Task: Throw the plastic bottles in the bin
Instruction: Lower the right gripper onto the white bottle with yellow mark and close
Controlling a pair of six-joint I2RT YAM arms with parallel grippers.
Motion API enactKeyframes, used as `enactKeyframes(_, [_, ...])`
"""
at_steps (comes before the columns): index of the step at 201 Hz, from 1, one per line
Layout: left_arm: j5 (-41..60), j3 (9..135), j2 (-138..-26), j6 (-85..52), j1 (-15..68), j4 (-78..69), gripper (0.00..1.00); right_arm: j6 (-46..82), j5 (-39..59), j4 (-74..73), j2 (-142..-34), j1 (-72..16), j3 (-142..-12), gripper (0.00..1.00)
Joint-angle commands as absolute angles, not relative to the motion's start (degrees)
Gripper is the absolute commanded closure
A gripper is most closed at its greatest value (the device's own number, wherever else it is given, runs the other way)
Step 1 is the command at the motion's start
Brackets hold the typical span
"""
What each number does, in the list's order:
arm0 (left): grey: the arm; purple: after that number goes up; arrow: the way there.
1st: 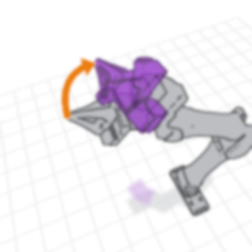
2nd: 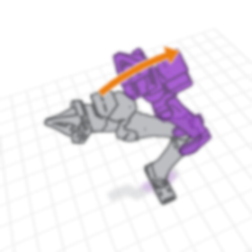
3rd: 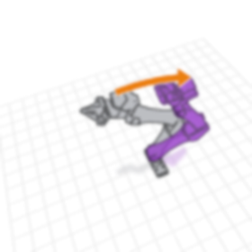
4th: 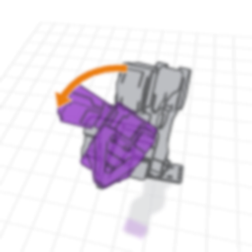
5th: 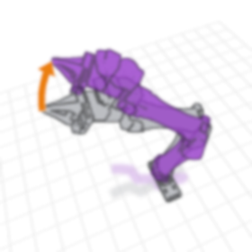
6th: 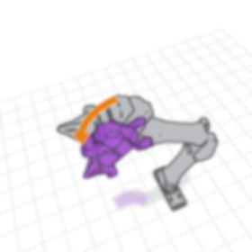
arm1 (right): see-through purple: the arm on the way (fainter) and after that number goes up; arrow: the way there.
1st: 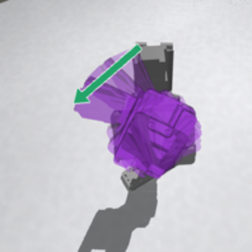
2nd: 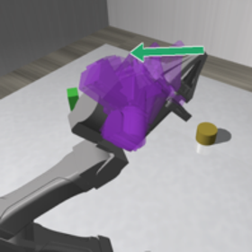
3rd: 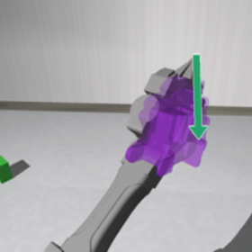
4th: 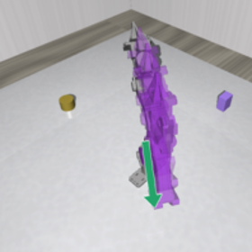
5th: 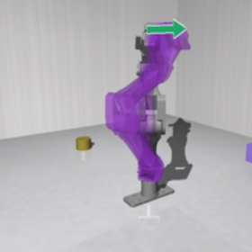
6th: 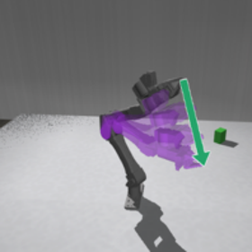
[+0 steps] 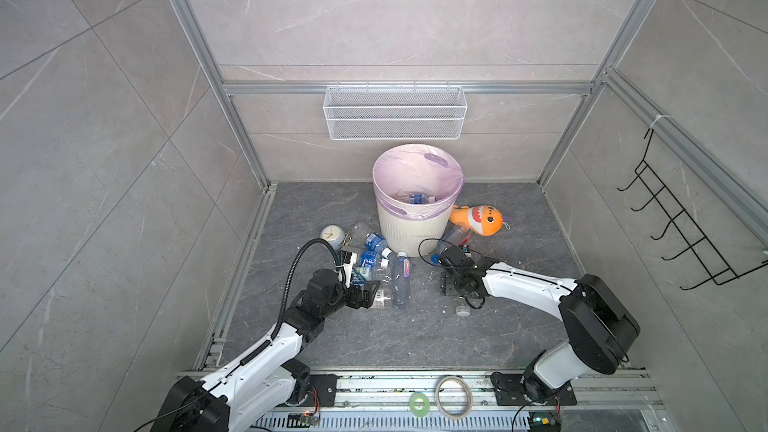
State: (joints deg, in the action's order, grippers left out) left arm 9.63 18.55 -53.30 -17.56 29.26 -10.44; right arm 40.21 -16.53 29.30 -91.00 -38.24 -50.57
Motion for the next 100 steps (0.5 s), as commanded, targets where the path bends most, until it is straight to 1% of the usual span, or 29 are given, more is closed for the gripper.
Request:
enactKeyframes(1, [10.81,20.08,-53.61,-16.85,29.36,-12.73,0.01,38.08,-16.88,28.08,-91.93,-38.50,-51.38,0.18])
enactKeyframes(26, [10.90,20.13,-53.89,-16.87,29.36,-12.84,0.01,37.28,-16.79,27.38,-91.52,-38.50,-50.46,0.20])
enactKeyframes(52, [10.95,20.19,-54.03,-16.87,29.36,-12.92,0.01,36.51,-16.79,27.00,-91.01,-38.52,-49.52,0.26])
enactKeyframes(100, [11.08,20.30,-54.40,-16.87,29.36,-13.07,0.01,34.83,-15.31,26.25,-91.40,-38.50,-48.35,0.27])
